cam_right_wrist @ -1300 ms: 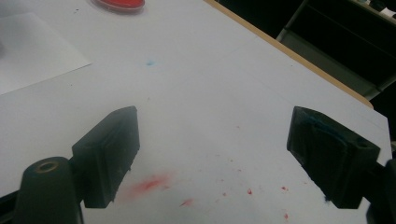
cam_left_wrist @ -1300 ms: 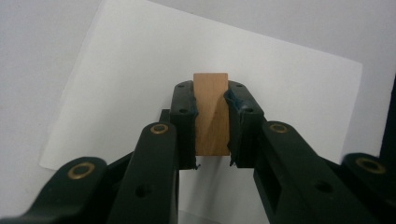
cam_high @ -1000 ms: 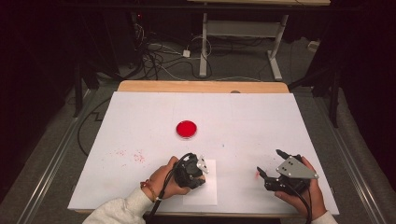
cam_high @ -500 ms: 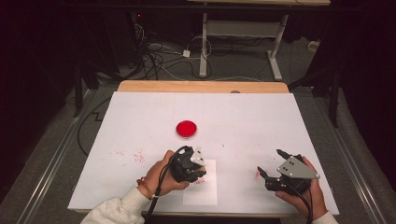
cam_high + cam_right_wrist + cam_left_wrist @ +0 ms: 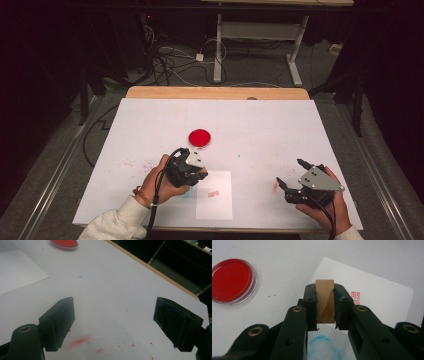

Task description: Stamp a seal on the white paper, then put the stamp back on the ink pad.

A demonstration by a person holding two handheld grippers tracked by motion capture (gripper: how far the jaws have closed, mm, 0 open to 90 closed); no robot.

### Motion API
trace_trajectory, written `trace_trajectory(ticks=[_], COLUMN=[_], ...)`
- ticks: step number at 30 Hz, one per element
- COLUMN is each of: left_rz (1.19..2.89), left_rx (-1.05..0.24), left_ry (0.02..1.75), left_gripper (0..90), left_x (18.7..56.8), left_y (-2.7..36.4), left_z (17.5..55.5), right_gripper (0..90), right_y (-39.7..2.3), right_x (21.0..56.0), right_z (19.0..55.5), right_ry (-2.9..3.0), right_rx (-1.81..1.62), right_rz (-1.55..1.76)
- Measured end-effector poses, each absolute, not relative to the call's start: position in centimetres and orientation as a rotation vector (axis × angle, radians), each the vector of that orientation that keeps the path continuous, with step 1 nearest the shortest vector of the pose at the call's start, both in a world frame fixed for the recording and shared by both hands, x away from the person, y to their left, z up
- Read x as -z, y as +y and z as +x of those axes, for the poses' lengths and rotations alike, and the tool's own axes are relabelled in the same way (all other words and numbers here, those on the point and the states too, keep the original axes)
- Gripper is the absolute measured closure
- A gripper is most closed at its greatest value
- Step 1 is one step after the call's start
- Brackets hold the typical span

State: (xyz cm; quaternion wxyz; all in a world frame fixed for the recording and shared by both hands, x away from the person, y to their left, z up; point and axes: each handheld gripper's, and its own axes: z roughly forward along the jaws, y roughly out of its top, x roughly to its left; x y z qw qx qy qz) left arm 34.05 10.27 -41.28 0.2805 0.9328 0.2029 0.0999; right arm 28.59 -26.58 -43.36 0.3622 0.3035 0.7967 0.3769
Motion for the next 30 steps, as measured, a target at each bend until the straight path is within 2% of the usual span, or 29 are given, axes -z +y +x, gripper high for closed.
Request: trace_trajectory(ticks=[16,30], left_rz=[2.453,2.413], left_rx=[-0.293,-0.288], left_ry=[0.643,0.701], left_gripper=[73.2,73.2], left_x=[41.1,40.6], left_y=[12.8,13.1], left_z=[35.0,37.3], right_gripper=[17.5,17.8], right_y=[-26.4,-26.4], right_x=[43.3,43.6], right_z=[28.9,29.1], right_ry=[2.056,2.065], right_rx=[-0.969,-0.960], right_rz=[0.776,0.780])
